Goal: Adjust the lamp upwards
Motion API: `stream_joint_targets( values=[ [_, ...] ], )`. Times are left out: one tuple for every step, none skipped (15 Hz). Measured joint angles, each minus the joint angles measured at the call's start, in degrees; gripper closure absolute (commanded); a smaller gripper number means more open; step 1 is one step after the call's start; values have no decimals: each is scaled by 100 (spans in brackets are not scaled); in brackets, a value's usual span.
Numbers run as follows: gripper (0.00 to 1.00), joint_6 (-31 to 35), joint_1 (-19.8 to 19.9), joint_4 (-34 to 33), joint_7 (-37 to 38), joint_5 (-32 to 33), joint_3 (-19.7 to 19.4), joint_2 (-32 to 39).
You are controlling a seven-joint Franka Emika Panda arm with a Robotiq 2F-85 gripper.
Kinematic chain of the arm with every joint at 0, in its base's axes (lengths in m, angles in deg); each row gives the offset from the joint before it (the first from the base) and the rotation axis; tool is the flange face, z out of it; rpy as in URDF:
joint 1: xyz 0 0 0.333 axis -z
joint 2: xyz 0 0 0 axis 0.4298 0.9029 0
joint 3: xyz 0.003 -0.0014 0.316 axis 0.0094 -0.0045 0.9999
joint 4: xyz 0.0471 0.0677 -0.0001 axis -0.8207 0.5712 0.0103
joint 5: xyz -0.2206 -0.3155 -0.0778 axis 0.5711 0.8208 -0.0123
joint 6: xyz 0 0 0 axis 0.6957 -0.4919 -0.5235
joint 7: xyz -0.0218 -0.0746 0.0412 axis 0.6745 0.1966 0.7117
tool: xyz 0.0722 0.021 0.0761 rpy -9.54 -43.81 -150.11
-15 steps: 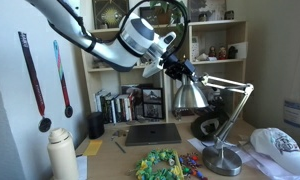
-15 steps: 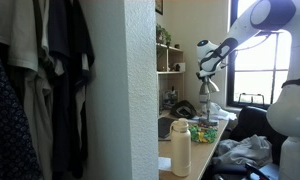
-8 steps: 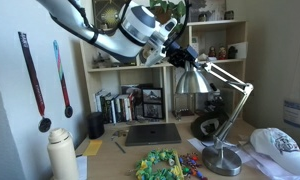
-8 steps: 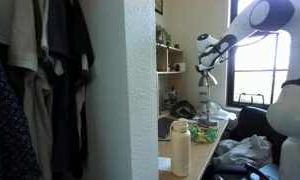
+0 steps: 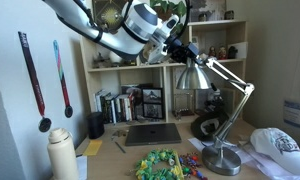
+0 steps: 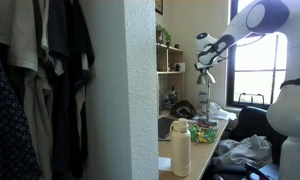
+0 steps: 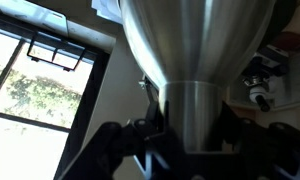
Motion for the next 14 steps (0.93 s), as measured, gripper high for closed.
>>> stream_joint_targets(
  values=[
    [66, 0, 0, -47, 0, -58, -15, 29],
    [66, 0, -1, -103, 0, -103, -33, 58],
    [66, 0, -1, -161, 0, -138, -52, 86],
    [66, -1, -2, -225, 0, -189, -70, 113],
    [66, -8, -4, -291, 0, -226, -88, 142],
    [66, -25, -8, -365, 6, -259, -105, 176],
    [66, -46, -12, -442, 24, -289, -118, 213],
    [66, -62, -17, -513, 76, -299, -128, 252],
    [40, -77, -26, -578, 98, -311, -138, 290],
    [16, -90, -36, -637, 104, -325, -147, 330],
    [15, -110, -50, -689, 104, -343, -158, 365],
    [10, -129, -60, -735, 104, -369, -162, 397],
    [4, -147, -65, -778, 104, -393, -165, 429],
    [1, -157, -72, -826, 104, -401, -168, 457]
  ],
)
